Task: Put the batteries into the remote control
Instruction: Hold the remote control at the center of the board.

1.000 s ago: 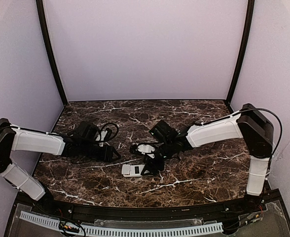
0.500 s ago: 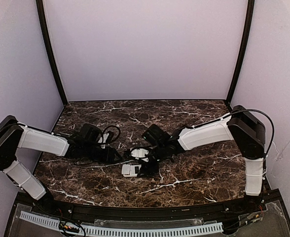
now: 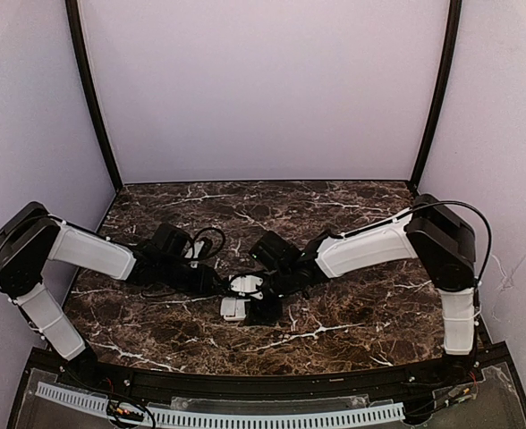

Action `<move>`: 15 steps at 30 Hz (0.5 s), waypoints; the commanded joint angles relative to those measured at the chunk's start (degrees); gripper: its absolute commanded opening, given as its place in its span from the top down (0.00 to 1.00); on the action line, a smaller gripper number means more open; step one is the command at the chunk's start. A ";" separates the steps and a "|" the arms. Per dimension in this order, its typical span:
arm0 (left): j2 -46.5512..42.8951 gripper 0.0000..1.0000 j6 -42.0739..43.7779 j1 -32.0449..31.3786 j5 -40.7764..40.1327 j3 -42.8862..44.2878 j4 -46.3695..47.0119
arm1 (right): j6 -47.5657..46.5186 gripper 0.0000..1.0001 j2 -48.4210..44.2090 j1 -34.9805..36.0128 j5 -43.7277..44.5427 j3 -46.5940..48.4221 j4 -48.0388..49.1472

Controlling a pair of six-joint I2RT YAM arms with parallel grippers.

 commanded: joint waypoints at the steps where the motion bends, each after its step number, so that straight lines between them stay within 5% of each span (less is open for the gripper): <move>1: 0.75 0.59 -0.37 0.52 1.76 0.95 1.41 | 0.48 0.31 1.97 0.73 1.90 1.81 1.00; 15: 4.77 0.66 -0.53 0.50 3.66 1.68 3.38 | 2.41 0.38 2.67 0.71 3.27 1.09 1.67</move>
